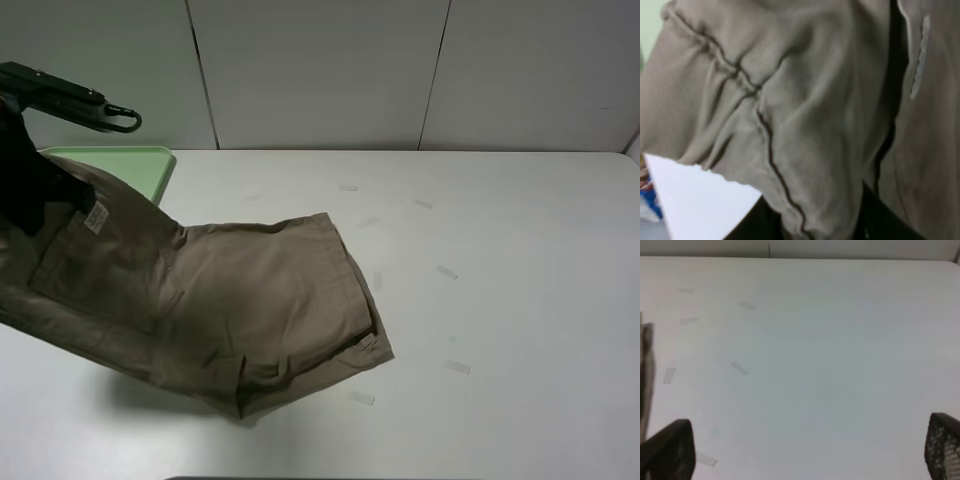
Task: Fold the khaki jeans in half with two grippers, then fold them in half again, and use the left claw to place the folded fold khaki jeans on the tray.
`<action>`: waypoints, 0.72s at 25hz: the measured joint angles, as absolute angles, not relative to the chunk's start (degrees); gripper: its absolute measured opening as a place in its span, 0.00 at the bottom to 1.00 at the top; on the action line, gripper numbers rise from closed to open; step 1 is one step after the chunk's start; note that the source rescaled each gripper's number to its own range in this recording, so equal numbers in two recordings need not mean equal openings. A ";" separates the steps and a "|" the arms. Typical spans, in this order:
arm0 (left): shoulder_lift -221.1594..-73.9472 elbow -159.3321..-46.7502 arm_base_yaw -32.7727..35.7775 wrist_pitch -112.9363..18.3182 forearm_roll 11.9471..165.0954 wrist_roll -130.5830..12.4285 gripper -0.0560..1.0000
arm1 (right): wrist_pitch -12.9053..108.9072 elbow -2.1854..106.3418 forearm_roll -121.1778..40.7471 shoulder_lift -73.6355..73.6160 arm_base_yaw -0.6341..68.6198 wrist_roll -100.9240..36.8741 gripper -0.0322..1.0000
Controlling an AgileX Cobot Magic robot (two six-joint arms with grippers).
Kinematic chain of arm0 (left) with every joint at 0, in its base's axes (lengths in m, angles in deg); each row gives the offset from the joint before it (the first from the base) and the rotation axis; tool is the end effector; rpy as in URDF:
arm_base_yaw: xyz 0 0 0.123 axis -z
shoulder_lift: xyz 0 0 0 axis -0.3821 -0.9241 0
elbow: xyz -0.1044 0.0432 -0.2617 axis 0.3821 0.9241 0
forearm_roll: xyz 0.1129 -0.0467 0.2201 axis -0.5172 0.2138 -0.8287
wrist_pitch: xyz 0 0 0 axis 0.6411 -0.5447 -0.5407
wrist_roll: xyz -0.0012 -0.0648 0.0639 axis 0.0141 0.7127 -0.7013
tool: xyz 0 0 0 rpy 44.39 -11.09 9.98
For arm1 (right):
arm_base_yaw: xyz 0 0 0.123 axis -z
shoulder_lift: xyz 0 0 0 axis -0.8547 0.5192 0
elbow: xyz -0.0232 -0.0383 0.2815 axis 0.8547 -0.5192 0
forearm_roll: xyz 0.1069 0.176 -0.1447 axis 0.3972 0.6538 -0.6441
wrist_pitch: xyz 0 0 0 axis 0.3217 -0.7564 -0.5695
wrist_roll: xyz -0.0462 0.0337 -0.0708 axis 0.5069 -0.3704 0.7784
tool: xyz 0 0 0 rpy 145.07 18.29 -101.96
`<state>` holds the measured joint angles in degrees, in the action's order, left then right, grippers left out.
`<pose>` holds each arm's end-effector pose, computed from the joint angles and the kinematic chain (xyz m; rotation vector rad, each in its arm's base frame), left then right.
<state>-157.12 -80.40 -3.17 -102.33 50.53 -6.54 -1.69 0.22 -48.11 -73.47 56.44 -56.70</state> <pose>0.2592 -0.0565 0.2567 0.2871 2.8018 0.4378 -0.0036 -0.0002 0.2783 -0.0082 2.0121 0.0455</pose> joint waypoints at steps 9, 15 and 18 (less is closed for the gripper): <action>-156.33 -80.04 -3.23 -99.11 55.19 -7.20 0.26 | -1.69 0.22 -48.11 -73.47 56.44 -56.70 1.00; -156.33 -77.18 -3.23 -90.97 63.90 -6.43 0.26 | -1.69 0.22 -48.11 -73.47 56.44 -56.70 1.00; -156.98 -76.92 -2.10 -88.78 66.87 -6.26 0.26 | -1.69 0.22 -48.11 -73.47 56.44 -56.70 1.00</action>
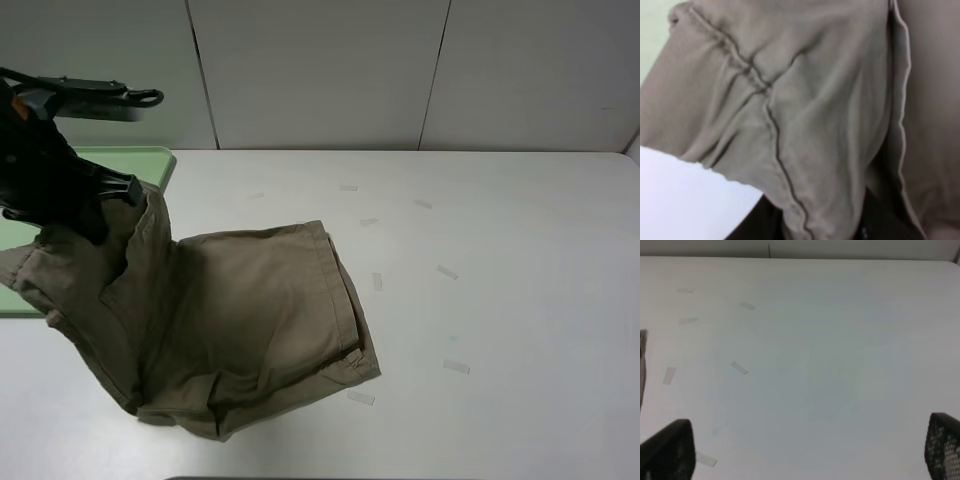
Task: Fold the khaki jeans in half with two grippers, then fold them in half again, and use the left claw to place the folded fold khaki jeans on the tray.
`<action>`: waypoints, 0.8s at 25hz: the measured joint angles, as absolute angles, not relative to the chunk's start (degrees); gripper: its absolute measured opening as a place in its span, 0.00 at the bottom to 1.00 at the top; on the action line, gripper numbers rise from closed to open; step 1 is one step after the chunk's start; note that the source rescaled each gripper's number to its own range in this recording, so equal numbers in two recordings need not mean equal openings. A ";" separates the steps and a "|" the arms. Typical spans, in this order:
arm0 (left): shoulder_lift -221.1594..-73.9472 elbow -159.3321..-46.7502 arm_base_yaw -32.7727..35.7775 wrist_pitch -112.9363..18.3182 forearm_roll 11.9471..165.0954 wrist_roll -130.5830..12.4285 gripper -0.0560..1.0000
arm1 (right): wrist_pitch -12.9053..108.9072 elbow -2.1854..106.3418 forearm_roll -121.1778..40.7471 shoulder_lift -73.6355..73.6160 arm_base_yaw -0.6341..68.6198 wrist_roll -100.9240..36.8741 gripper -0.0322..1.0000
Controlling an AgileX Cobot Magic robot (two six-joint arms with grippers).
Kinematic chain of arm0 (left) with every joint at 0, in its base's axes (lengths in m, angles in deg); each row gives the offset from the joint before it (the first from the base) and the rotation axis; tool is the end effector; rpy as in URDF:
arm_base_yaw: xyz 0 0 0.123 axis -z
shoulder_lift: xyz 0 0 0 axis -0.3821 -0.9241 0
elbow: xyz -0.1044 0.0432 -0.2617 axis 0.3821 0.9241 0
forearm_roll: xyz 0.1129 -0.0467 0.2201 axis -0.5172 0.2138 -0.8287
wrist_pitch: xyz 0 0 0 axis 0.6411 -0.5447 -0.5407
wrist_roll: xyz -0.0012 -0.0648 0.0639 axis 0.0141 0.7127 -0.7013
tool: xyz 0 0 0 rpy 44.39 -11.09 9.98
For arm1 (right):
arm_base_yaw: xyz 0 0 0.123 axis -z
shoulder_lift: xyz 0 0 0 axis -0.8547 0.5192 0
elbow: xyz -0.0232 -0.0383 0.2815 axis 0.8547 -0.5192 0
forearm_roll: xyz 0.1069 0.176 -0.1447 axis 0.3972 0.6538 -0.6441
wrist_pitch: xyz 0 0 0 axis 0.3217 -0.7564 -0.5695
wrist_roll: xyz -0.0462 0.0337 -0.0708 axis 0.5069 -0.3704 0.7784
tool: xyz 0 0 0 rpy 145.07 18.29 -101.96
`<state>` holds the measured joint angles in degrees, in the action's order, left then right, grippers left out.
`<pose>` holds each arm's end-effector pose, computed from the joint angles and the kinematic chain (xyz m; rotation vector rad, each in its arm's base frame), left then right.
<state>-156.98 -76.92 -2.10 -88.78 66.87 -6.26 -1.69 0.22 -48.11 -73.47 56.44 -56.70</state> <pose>0.2579 -0.0859 0.2410 0.1516 2.7605 -0.0121 -0.0036 -0.0002 0.2783 -0.0082 2.0121 0.0455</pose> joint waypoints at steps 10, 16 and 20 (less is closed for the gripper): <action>-164.92 -76.92 5.67 -80.02 72.02 -5.69 0.26 | -1.69 0.22 -48.11 -73.53 56.44 -56.70 1.00; -169.79 -76.86 8.36 -70.99 74.72 -5.58 0.26 | -1.69 0.22 -48.11 -73.53 56.44 -56.70 1.00; -173.04 -76.86 9.86 -65.75 76.08 -5.58 0.33 | -1.69 0.22 -48.11 -73.53 56.44 -56.70 1.00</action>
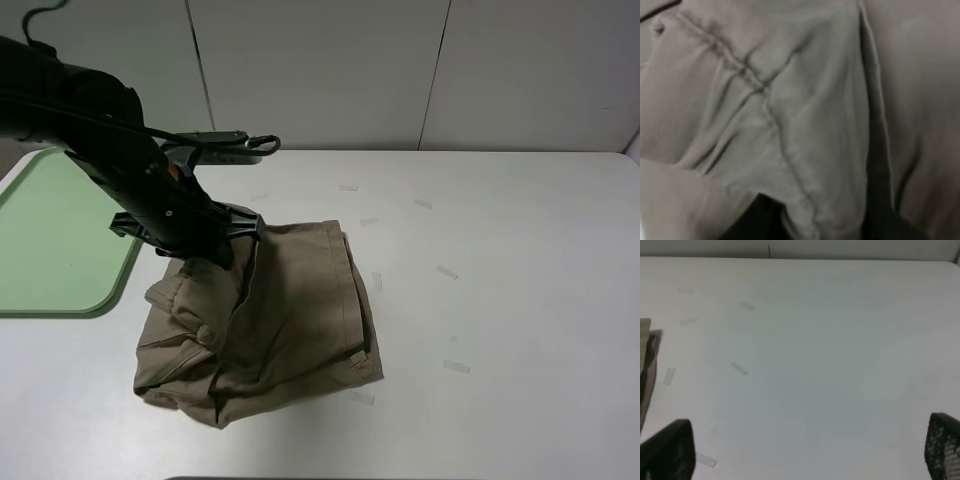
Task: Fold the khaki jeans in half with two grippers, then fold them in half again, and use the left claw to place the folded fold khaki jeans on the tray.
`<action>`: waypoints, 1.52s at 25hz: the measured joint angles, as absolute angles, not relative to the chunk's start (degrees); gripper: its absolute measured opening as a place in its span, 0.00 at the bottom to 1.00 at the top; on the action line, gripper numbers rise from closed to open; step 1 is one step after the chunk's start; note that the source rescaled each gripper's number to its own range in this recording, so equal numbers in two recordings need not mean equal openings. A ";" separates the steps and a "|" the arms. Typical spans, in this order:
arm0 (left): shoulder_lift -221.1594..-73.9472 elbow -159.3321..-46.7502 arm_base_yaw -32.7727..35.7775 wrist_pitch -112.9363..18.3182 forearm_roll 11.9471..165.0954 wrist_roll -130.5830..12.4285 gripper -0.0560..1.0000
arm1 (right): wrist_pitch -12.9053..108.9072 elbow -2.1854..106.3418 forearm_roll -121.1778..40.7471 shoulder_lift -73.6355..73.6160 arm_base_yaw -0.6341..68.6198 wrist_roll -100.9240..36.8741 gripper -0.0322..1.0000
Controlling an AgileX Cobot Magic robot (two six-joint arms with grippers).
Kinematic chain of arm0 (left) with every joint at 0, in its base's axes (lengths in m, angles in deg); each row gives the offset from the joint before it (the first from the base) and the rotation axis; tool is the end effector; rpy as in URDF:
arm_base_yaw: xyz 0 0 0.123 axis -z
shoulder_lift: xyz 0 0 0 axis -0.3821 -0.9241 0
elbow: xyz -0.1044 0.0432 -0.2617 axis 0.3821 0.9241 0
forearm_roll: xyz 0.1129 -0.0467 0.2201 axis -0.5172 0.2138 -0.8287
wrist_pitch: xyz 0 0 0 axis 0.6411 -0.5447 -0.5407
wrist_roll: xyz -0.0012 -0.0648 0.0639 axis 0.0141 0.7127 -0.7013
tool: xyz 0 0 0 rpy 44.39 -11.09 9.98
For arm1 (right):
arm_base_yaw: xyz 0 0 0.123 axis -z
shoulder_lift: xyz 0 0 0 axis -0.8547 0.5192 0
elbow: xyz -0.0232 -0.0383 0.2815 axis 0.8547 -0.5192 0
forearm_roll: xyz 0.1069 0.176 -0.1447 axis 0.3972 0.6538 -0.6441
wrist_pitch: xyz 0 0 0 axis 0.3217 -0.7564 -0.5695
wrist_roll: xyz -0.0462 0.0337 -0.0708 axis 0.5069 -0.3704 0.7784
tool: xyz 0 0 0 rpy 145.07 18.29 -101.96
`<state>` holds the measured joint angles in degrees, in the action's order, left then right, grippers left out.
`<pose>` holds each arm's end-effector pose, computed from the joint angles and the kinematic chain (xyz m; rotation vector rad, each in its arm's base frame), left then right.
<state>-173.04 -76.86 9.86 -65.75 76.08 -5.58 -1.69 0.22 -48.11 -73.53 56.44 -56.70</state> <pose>0.2768 -0.1759 0.1705 0.2823 2.6844 -0.3015 -0.0038 -0.0002 0.2782 -0.0082 2.0110 0.0455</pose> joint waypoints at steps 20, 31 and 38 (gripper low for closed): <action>-168.40 -76.80 10.45 -62.86 79.10 -4.39 1.00 | -1.69 0.22 -48.11 -73.53 56.44 -56.70 1.00; -166.10 -75.45 4.69 -78.69 78.70 -3.87 1.00 | -1.69 0.22 -48.11 -73.53 56.44 -56.70 1.00; -166.72 -69.66 2.10 -70.40 77.78 -3.77 1.00 | -1.69 0.22 -48.11 -73.53 56.44 -56.70 1.00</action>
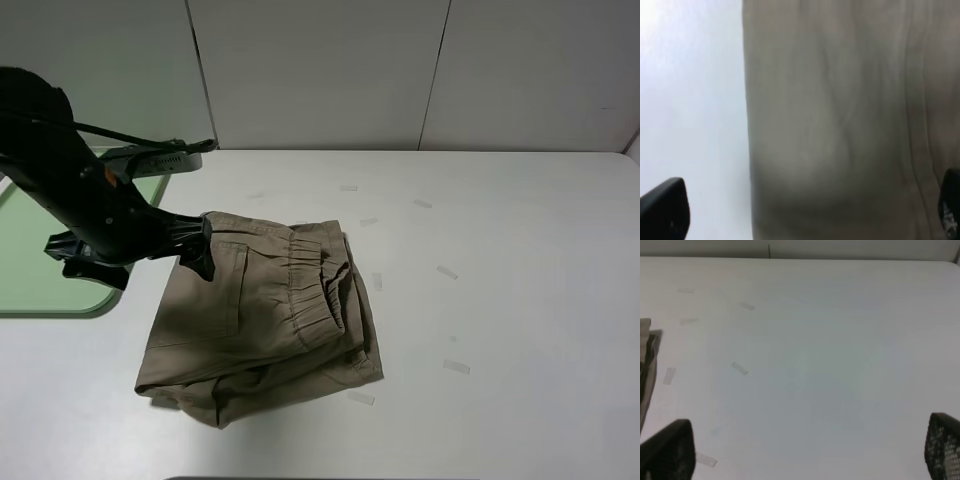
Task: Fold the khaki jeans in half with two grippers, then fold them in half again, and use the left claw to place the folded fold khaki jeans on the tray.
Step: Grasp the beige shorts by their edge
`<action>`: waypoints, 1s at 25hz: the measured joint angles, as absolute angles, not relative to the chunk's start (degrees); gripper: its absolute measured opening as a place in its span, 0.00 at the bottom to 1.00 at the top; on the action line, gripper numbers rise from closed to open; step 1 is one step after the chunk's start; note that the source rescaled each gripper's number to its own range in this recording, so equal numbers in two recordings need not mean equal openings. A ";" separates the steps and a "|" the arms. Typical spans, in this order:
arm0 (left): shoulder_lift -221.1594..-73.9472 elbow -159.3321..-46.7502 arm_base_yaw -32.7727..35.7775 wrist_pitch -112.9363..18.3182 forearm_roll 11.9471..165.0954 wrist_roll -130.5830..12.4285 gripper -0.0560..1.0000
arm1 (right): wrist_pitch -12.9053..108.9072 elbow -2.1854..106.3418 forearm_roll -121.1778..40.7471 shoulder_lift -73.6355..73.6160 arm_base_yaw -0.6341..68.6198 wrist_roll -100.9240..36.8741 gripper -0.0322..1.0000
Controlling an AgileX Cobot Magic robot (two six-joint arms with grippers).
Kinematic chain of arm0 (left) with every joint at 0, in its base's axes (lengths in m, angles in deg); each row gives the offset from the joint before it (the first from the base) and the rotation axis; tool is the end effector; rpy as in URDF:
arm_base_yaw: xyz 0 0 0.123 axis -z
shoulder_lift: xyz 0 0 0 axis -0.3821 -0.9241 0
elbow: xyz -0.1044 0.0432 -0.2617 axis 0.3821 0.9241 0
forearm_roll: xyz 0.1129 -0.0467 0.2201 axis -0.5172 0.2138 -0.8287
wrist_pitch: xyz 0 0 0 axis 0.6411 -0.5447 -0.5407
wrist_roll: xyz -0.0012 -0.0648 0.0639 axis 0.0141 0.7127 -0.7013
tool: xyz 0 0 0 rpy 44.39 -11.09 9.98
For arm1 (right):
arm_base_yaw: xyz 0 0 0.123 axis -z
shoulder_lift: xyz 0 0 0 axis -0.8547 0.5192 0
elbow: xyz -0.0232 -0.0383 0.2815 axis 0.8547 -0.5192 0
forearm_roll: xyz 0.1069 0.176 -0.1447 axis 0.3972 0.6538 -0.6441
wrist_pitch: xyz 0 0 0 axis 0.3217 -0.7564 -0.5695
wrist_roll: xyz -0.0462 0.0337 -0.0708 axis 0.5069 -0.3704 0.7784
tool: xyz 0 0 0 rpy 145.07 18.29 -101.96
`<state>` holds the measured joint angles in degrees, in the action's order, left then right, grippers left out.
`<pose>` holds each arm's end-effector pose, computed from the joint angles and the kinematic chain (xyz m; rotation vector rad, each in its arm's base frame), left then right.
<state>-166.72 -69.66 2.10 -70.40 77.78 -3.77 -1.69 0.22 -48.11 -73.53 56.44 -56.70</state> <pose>0.2604 -0.1212 0.1709 0.0268 2.7898 -0.2491 -0.0038 -0.0002 0.2782 -0.0082 2.0110 0.0455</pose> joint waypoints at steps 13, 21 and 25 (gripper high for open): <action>-178.25 -69.10 2.10 -59.57 84.11 -6.47 1.00 | -1.69 0.22 -48.11 -73.53 56.44 -56.70 1.00; -181.83 -69.15 3.13 -56.32 84.00 -6.71 0.97 | -1.69 0.22 -48.11 -73.53 56.44 -56.70 1.00; -181.96 -69.15 3.18 -55.78 83.94 -6.82 0.83 | -1.69 0.22 -48.11 -73.53 56.44 -56.70 1.00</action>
